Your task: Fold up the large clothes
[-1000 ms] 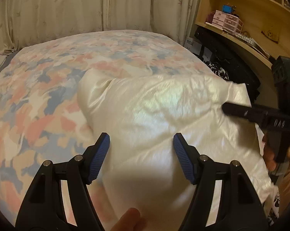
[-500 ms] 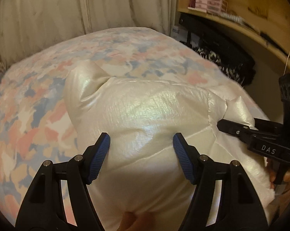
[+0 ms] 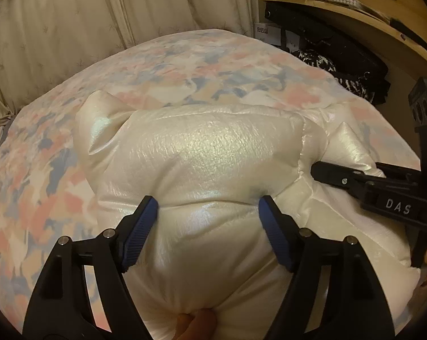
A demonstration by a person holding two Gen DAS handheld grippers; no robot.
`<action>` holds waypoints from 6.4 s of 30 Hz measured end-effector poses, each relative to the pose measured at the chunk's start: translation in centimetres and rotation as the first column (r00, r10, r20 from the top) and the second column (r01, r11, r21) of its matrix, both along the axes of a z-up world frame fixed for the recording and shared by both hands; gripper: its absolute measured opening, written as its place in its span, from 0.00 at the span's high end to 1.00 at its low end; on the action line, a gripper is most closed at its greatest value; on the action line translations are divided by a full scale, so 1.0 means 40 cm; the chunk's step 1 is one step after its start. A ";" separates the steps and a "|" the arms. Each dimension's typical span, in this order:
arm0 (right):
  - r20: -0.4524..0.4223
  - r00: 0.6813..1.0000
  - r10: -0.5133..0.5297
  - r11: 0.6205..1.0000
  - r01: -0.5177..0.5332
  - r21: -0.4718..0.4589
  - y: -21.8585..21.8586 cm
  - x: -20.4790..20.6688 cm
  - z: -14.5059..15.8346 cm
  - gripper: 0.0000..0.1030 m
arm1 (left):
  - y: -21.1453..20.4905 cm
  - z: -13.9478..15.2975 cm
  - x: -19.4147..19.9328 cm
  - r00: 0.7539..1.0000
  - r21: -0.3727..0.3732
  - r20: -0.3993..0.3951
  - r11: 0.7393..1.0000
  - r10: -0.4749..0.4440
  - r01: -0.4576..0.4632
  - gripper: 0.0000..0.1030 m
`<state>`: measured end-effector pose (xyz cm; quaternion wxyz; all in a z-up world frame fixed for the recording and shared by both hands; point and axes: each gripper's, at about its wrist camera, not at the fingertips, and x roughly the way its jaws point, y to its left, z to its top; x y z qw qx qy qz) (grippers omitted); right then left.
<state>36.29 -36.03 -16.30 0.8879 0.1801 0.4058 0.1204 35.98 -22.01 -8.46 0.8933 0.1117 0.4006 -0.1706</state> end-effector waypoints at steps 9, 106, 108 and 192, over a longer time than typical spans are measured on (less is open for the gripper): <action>-0.006 1.000 0.006 1.000 -0.005 0.031 0.006 0.028 -0.034 0.70 | 0.012 -0.042 0.007 1.000 -0.001 0.009 1.000 0.011 -0.011 0.25; -0.168 0.982 0.082 0.936 -0.134 -0.326 0.115 -0.142 0.106 0.01 | 0.350 -0.063 -0.104 0.950 -0.264 -0.299 0.950 0.085 -0.168 0.06; -0.186 0.979 0.078 0.946 -0.131 -0.297 0.100 -0.131 0.090 0.01 | 0.352 -0.070 -0.099 0.946 -0.272 -0.314 0.947 0.080 -0.170 0.06; 0.050 0.963 0.264 0.923 -0.267 0.276 0.343 0.348 0.448 0.33 | 1.202 0.334 0.281 0.986 -0.469 -0.079 0.867 0.148 -0.168 0.32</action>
